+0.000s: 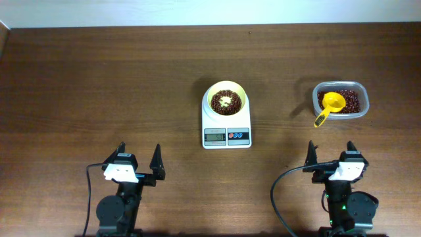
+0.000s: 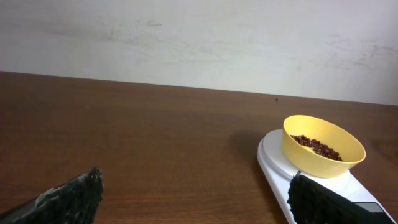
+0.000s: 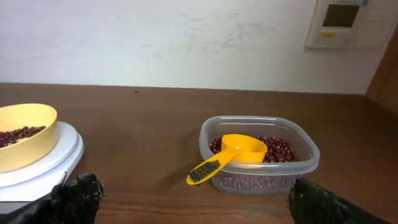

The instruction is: Scoop item into bowl and weigh 50g on scale

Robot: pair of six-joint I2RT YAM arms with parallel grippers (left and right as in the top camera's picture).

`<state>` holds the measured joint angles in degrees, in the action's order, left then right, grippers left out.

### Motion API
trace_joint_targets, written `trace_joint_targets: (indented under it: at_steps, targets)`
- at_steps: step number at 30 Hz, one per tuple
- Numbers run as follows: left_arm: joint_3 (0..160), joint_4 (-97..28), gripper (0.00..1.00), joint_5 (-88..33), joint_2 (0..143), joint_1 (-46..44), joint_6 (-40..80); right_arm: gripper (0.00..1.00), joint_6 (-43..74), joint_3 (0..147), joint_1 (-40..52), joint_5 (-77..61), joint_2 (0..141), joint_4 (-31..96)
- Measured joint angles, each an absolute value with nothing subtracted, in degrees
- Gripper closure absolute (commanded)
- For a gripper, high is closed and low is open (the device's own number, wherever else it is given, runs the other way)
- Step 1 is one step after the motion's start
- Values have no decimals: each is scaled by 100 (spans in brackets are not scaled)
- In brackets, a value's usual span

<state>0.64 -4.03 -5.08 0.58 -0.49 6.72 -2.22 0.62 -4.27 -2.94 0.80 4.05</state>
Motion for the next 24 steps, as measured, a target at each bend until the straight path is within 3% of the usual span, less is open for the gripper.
trace_joint_targets:
  at_steps: [24]
  targets:
    - [64, -403, 1, -508, 58, -49, 672, 1, -329, 62, -427, -307, 80, 403]
